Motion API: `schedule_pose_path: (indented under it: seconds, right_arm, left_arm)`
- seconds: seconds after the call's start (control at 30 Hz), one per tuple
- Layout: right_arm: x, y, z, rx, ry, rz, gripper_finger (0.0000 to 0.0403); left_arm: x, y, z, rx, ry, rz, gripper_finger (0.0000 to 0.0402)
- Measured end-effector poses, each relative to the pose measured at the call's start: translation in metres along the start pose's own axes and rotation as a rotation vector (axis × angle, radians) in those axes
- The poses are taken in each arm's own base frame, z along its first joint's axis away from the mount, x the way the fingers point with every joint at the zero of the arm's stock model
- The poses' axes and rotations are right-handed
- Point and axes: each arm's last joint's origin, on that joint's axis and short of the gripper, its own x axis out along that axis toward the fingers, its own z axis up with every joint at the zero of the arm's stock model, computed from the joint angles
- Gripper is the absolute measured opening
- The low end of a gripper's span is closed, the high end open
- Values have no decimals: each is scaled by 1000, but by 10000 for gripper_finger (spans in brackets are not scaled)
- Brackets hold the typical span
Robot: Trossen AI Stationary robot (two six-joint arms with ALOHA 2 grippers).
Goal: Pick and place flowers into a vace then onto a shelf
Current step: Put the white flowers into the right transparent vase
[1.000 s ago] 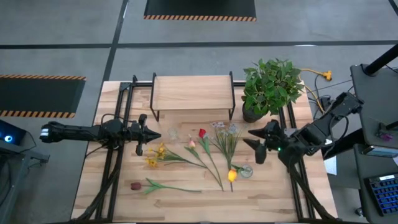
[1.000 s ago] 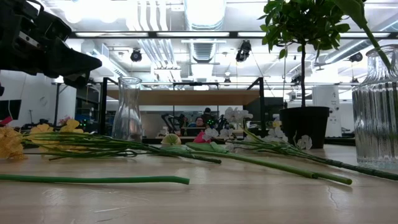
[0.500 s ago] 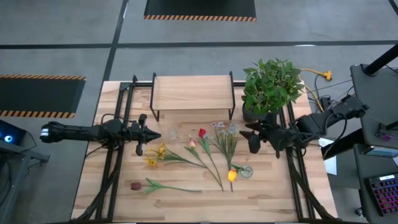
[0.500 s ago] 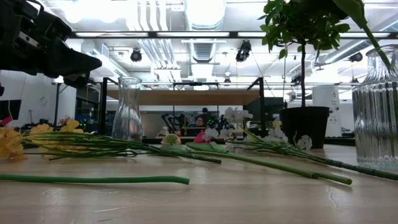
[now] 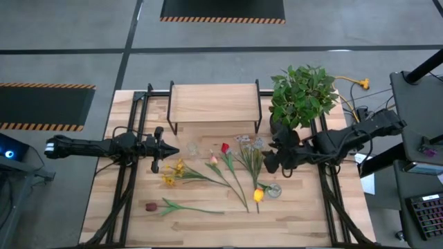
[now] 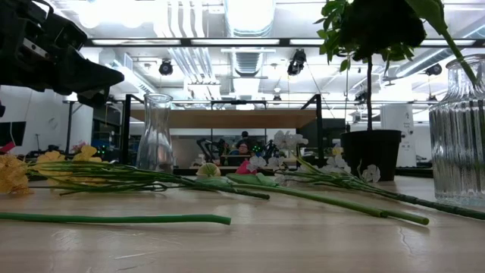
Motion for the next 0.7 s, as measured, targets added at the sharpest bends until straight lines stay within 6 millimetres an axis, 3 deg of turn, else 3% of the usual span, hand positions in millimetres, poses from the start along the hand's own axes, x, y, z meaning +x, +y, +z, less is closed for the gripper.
schedule_pose_path:
  seconds: [0.27,0.7]
  right_arm:
    - [-7,-2,-3,76,162,93,224]
    - [6,-14,-17,70,160,-33,224]
  left_arm:
    - [0,0,-1,0,6,1,0]
    - [1,0,-1,0,15,1,0]
